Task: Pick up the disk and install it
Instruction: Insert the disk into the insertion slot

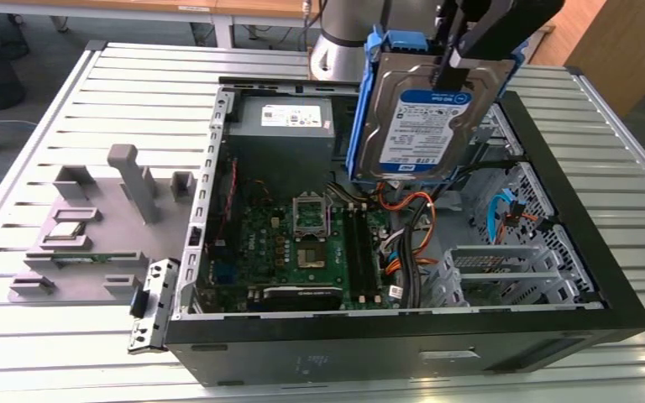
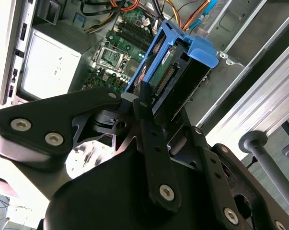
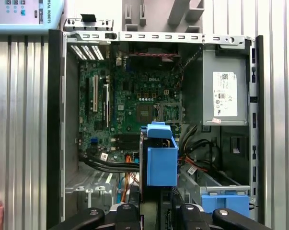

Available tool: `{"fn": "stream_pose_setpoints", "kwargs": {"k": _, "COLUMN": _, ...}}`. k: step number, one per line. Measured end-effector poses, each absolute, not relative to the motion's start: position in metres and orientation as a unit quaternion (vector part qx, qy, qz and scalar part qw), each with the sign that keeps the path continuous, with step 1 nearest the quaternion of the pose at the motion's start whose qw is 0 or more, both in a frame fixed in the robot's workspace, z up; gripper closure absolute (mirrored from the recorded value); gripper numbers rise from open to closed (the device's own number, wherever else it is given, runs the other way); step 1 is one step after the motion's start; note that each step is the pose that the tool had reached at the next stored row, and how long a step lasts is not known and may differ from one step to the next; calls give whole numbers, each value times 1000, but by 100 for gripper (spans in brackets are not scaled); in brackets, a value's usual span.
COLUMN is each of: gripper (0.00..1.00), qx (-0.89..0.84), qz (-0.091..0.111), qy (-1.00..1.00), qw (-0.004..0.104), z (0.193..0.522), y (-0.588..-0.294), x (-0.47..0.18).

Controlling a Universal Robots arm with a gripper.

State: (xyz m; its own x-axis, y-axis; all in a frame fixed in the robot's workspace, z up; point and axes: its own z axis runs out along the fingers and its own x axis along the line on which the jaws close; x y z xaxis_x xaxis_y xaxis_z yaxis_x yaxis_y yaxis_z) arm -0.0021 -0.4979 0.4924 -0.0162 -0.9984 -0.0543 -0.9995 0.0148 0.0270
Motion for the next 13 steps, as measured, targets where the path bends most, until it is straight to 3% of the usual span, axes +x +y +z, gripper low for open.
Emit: {"fn": "stream_pose_setpoints", "kwargs": {"k": 13, "gripper": 65, "qx": -701, "qz": 29, "qy": 712, "qw": 10, "z": 492, "y": -498, "x": 23}}
